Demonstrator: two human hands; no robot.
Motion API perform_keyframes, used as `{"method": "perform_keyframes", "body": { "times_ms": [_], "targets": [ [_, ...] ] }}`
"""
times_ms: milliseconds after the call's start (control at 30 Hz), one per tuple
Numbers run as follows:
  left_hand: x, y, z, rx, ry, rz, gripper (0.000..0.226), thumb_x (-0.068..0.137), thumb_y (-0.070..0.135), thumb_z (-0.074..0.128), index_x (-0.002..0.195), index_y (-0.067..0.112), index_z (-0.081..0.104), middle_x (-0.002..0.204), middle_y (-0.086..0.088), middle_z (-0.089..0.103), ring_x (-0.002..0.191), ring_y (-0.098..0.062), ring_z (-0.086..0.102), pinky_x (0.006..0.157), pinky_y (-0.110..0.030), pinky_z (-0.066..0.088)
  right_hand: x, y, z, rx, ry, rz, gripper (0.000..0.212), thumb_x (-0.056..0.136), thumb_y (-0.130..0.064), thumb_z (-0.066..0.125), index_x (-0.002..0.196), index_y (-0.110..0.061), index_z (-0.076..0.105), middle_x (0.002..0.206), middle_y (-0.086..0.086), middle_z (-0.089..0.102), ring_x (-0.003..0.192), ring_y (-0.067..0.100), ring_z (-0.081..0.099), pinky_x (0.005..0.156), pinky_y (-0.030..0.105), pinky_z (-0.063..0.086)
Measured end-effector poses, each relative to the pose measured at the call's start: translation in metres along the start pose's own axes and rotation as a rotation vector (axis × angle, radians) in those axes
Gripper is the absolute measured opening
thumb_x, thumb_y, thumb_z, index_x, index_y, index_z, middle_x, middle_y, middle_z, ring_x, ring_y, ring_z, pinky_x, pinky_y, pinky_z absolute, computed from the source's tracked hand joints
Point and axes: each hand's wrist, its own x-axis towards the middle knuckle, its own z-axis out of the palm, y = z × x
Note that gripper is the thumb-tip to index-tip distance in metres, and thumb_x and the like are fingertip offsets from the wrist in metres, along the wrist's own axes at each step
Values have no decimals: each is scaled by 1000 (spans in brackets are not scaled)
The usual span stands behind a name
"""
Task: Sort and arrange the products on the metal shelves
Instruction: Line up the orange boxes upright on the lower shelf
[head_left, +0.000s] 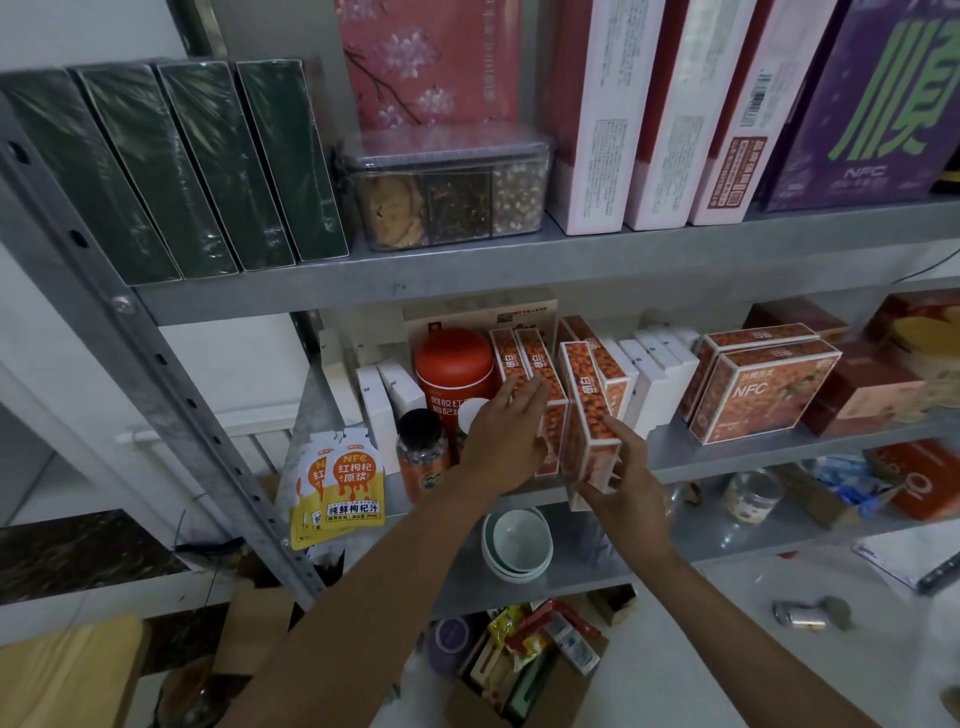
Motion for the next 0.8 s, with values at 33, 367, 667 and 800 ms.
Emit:
{"method": "perform_keyframes", "body": {
  "times_ms": [33, 367, 667, 800],
  "targets": [
    [0, 1, 0, -10, -5, -3, 81, 94, 31, 60, 156, 18, 10, 164, 0, 7, 151, -23, -3, 120, -43, 10, 4, 4, 3, -2, -29, 25, 85, 76, -10, 82, 139, -29, 29, 141, 6, 48, 108, 18, 60, 79, 4, 44],
    [-1, 5, 0, 97, -48, 26, 85, 93, 35, 60, 153, 41, 1, 164, -6, -1, 150, -33, -9, 118, -53, 13, 26, 26, -1, -159, -211, -115, 96, 78, -10, 80, 146, -29, 16, 138, 11, 50, 112, 29, 60, 86, 23, 53],
    [2, 7, 7, 129, -27, 1, 84, 92, 38, 60, 154, 40, 4, 164, -6, 0, 150, -34, -6, 117, -54, 15, 52, 15, 2, -585, -8, -232, 79, 69, -6, 82, 139, -4, 45, 110, 29, 58, 90, 42, 59, 73, 48, 54],
    [3, 7, 10, 114, -17, -18, 84, 92, 31, 62, 154, 39, 6, 164, -6, 2, 150, -34, -5, 118, -54, 16, 63, 19, -14, -615, 90, -225, 64, 79, -17, 56, 141, -4, 46, 118, 31, 54, 97, 44, 56, 75, 49, 51]
  ]
}}
